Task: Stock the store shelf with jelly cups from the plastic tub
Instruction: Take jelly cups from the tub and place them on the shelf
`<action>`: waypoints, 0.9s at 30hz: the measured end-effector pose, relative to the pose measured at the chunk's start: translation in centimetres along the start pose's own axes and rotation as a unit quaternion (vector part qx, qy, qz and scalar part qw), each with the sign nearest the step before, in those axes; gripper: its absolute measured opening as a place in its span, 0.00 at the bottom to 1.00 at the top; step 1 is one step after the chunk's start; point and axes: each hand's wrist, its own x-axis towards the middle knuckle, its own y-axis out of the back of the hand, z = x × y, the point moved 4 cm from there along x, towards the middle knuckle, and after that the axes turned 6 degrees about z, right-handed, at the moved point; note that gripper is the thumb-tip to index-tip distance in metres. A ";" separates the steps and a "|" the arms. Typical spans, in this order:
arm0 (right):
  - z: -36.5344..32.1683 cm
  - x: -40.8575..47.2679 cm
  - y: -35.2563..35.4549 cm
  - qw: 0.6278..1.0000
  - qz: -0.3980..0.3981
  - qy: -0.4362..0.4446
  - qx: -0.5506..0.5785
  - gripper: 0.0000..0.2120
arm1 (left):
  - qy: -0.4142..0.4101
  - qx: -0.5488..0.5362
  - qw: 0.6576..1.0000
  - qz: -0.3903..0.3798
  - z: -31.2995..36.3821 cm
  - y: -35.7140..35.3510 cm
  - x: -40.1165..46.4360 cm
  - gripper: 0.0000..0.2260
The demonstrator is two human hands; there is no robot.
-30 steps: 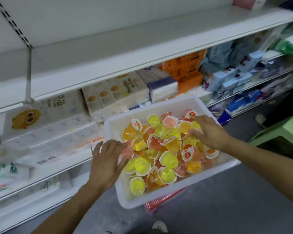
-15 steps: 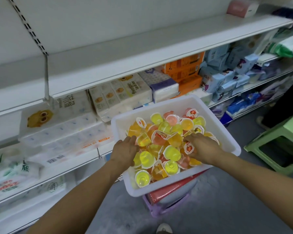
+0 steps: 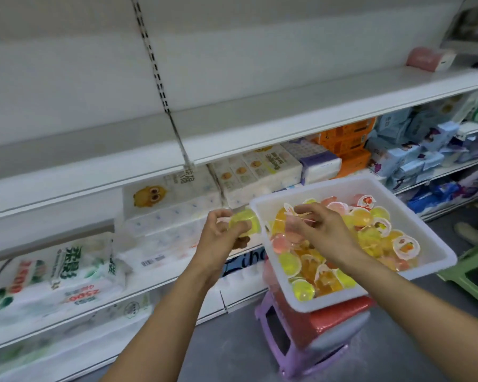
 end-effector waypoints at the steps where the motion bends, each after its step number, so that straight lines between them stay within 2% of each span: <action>1: -1.6 -0.7 -1.9 1.000 0.002 -0.006 0.024 0.13 | 0.009 -0.040 0.999 -0.004 0.5 2.0 -0.6 0.14; 3: -4.8 -2.5 -6.2 0.996 -0.002 -0.021 0.083 0.10 | 0.021 -0.080 0.996 -0.014 1.4 6.9 -2.2 0.12; 7: -10.1 -6.3 -16.3 0.983 -0.051 -0.046 0.169 0.11 | 0.018 -0.087 0.996 0.002 2.6 18.1 -5.7 0.14; 12: -16.3 -10.0 -28.0 0.971 -0.117 -0.041 0.203 0.11 | -0.008 -0.014 0.998 0.054 3.3 31.3 -8.7 0.11; 16: -20.6 -10.6 -33.6 0.965 -0.160 -0.027 0.206 0.12 | -0.049 0.022 0.989 0.138 5.0 39.2 -9.2 0.13; 24: -27.7 -4.8 -41.6 0.961 -0.206 0.038 0.182 0.14 | -0.124 0.047 0.965 0.227 10.3 49.4 -4.8 0.16; 27: -30.9 -2.6 -45.5 0.952 -0.235 0.053 0.190 0.12 | -0.151 0.068 0.948 0.273 13.0 54.1 -3.3 0.18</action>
